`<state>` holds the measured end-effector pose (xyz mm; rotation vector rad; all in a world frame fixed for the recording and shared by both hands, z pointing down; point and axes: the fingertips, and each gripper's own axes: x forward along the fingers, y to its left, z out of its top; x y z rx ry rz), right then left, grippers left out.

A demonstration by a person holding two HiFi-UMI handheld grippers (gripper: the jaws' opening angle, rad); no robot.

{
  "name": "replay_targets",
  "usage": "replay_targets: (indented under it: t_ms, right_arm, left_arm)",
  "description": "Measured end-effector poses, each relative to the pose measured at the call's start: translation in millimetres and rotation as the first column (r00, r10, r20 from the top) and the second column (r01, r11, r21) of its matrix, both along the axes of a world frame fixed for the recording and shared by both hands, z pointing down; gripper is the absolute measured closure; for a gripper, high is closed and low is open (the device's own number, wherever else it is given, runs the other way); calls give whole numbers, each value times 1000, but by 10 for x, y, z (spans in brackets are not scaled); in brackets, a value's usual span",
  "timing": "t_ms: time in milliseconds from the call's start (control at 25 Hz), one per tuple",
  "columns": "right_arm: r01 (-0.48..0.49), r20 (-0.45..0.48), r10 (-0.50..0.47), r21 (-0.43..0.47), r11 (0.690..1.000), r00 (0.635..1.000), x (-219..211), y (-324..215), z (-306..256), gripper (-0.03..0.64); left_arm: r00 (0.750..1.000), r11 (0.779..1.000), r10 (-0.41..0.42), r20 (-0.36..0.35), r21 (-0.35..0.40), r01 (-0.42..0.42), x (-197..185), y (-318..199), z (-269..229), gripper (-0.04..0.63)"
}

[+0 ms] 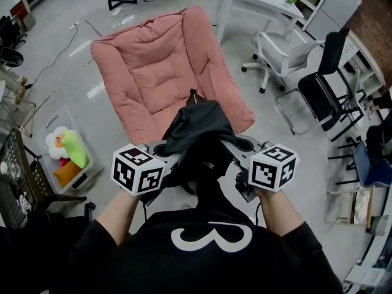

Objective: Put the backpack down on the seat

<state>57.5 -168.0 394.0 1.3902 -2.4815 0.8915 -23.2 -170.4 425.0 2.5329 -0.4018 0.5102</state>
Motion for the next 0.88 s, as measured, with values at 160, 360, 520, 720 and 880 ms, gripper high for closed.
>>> replay_targets:
  t_ms: [160,360,520,720,880]
  right_arm:
    - [45,16,-45,-13,999,999,89,-382,44,601]
    - [118,30,-116,-39,992,993,236,-991,130,601]
    - [177,39,-175,-56,983,984,362,-1489,203,601]
    - [246,23,-245,-74,966,969,472,-2048,382,601]
    - [289,10,-289,-102,952,957,504,-2450,643,601]
  left_arm:
    - [999,999,-40,21,-11,40,85,-324,33,583]
    - [993,993,-113,46,-39,115,230,-843,109,583]
    - [981,978,-190,40,-81,193,365,-1290,180,583]
    - [955,947,-294,33,-125,296,483,-1820,373,583]
    - [931,923,-359,69,-118,365,515,-2192,631,583]
